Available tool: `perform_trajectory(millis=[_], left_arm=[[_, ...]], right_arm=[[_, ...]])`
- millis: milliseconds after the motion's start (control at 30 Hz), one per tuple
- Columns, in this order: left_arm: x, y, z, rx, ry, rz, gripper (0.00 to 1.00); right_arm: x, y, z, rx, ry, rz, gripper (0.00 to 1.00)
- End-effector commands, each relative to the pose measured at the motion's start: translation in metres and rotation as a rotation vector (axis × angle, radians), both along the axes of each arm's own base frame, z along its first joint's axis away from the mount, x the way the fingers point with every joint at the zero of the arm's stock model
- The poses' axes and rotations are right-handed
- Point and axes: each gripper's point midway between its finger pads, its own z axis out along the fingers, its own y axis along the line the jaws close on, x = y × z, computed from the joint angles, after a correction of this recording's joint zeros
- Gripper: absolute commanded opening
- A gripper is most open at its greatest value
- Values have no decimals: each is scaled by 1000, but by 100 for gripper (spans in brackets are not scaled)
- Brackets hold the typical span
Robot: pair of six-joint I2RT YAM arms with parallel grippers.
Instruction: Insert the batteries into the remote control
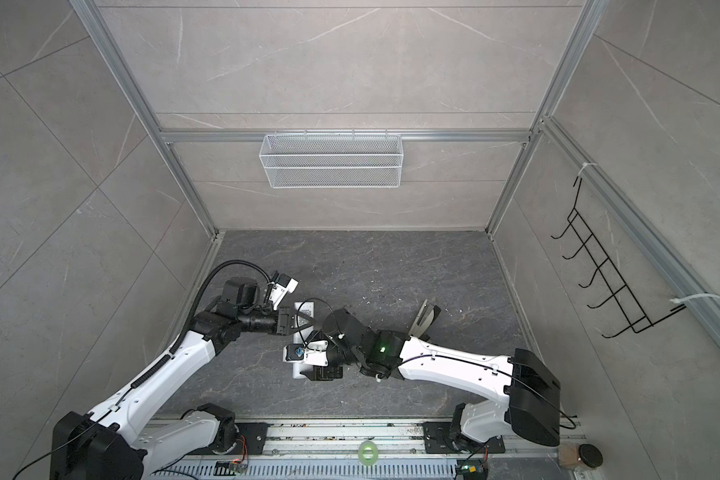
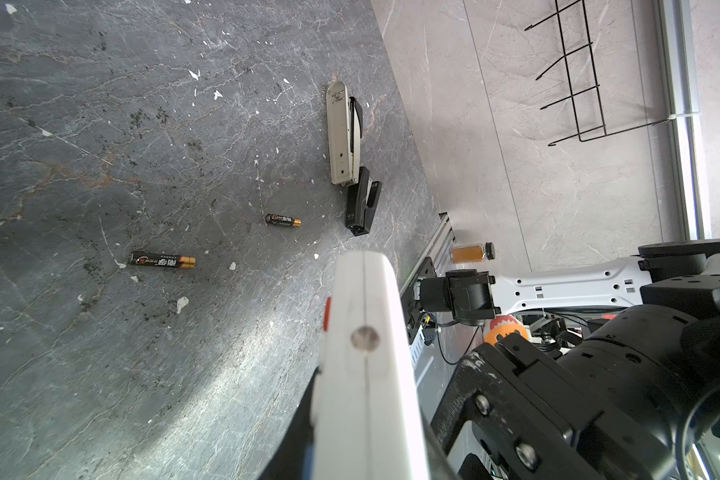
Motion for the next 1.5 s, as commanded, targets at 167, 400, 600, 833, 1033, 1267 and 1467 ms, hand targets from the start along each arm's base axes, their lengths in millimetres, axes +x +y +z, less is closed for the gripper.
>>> perform_trajectory(millis=[167,400,600,833,1033,1267,1467], left_arm=[[10,-4,34,-63,-132,-9,0],[11,-4,34,-60,-135,-7,0],[11,-4,33,-57,-131,-5,0],[11,-3,32,-56,-129,-6,0],[11,-4,33,-57,-132,-7,0],[11,-4,32,-57,-129,-7,0],[11,-4,32,-61,-127,-12,0]], right_arm=[[-29,-15,-20,-92,113,74,64],[-31,-15,-19,-89,118,83,62],[-33,-15,-15,-80,121,92,61],[-33,-16,-14,-75,116,90,60],[-30,-16,-14,-75,107,78,61],[-27,-17,-10,-57,85,63,63],[-20,-19,9,-2,26,31,68]])
